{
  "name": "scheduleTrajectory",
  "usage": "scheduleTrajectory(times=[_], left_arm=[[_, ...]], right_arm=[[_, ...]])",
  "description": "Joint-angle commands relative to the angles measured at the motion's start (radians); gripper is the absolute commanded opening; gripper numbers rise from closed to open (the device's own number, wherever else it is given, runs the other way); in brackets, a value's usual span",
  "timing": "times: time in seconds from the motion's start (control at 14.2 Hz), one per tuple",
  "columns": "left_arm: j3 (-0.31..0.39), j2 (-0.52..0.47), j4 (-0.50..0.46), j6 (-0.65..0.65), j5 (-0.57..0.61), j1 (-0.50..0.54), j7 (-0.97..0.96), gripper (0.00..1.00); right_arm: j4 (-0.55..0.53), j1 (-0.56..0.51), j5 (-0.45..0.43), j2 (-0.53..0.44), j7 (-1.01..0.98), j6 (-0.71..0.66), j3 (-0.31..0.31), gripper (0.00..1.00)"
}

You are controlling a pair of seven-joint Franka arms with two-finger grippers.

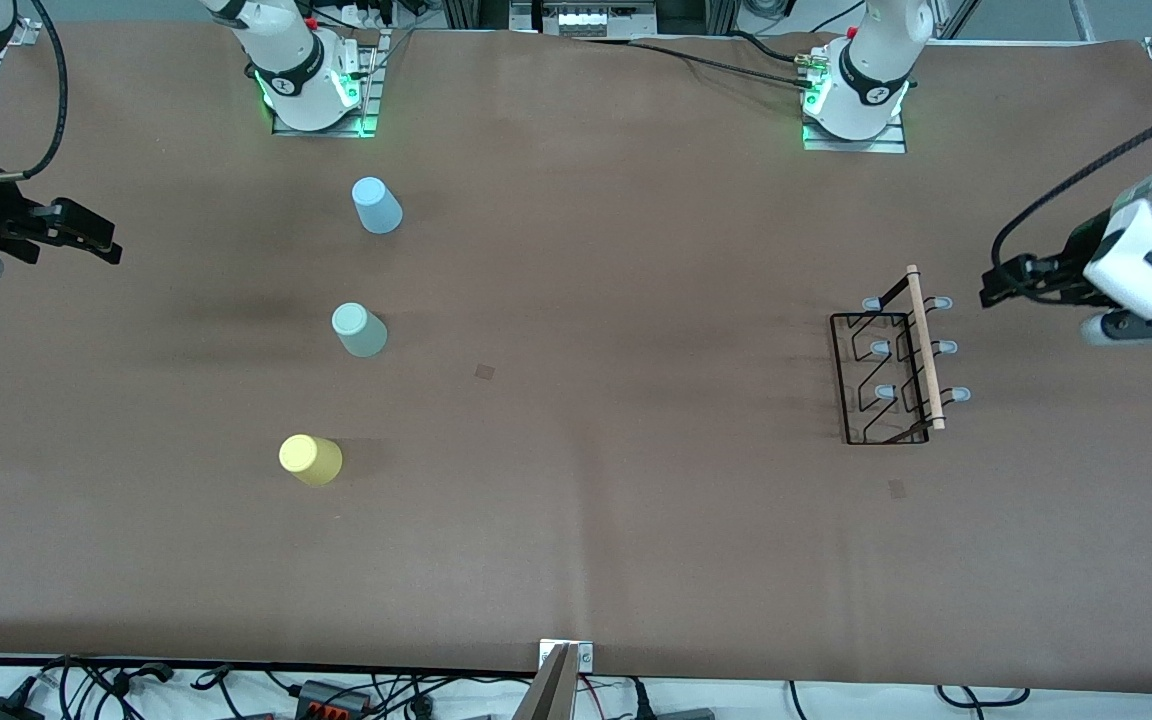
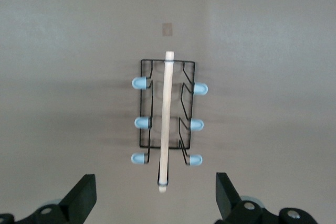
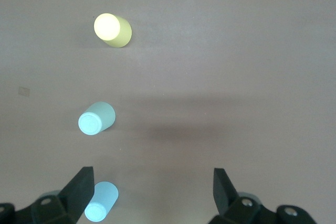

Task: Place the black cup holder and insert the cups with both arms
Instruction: 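Reach the left gripper to the holder while the right gripper reaches cups, then grasp the holder's wooden dowel with the left gripper while the right gripper descends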

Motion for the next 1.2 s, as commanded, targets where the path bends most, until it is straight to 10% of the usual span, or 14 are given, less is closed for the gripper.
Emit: scheduleTrajectory(times=[0.0, 0.42, 1.13], left_arm=[[0.000, 0.065, -0.046, 0.095, 0.019, -0.002, 0.026, 1.00], [-0.008, 0.066, -0.307, 0.411, 0.102, -0.005, 0.024, 0.98], [-0.026, 0.046, -0.431, 0.482, 0.101, -0.002, 0.007, 0.47]], right_arm=[[-0.004, 0.008, -0.004, 0.018, 0.002, -0.010, 0.003, 1.00], [0.014, 0.089, 0.002, 0.185, 0.060, -0.003, 0.003, 1.00], [-0.223, 0.212, 0.004, 0.201, 0.172, 0.302, 0.004, 1.00]])
